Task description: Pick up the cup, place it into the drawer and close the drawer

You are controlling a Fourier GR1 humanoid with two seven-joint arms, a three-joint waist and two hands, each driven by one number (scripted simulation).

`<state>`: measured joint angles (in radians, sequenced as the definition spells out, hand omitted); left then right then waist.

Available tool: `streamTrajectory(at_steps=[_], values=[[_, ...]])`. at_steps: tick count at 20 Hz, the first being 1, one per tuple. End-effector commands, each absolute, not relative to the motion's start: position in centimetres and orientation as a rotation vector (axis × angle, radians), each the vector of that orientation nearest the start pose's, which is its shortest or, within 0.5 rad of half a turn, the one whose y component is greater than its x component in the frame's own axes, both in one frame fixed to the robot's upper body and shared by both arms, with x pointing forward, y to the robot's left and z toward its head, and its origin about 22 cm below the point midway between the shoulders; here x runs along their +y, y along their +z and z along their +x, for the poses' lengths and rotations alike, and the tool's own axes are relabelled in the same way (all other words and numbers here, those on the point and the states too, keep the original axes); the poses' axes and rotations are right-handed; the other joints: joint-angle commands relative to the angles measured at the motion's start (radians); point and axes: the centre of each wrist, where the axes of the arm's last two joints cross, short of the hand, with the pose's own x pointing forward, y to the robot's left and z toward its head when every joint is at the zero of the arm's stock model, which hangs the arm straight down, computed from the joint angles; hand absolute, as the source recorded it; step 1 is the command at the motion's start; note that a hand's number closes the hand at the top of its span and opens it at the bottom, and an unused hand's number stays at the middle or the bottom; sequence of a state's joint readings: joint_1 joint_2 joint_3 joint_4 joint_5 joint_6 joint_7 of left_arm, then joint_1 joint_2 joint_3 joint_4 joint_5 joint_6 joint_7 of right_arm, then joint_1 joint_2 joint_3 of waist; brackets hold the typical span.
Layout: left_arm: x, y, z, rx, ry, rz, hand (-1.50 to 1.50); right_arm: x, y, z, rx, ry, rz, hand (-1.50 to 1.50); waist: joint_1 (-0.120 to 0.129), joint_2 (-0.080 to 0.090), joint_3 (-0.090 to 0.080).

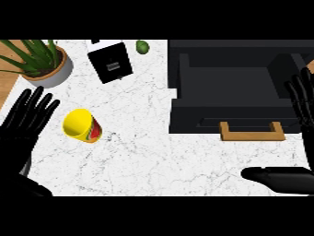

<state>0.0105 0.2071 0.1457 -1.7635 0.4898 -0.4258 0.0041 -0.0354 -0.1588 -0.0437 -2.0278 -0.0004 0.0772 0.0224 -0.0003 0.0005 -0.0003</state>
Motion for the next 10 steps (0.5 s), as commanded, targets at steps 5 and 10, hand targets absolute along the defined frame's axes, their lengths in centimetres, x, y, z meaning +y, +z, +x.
streamTrajectory(at_steps=[5, 10], values=[[32.9, 2.3, 23.9, -1.76, -0.077, -0.291, -1.5, -23.6, 12.2, 22.6, -2.039, 0.229, -0.099, -1.5, 0.0, 0.0, 0.0], [34.6, -0.4, 25.6, -1.723, -0.055, -0.209, -1.5, -25.6, 10.9, 23.3, -2.021, 0.239, -0.1, -1.5, -0.003, 0.001, 0.0]])
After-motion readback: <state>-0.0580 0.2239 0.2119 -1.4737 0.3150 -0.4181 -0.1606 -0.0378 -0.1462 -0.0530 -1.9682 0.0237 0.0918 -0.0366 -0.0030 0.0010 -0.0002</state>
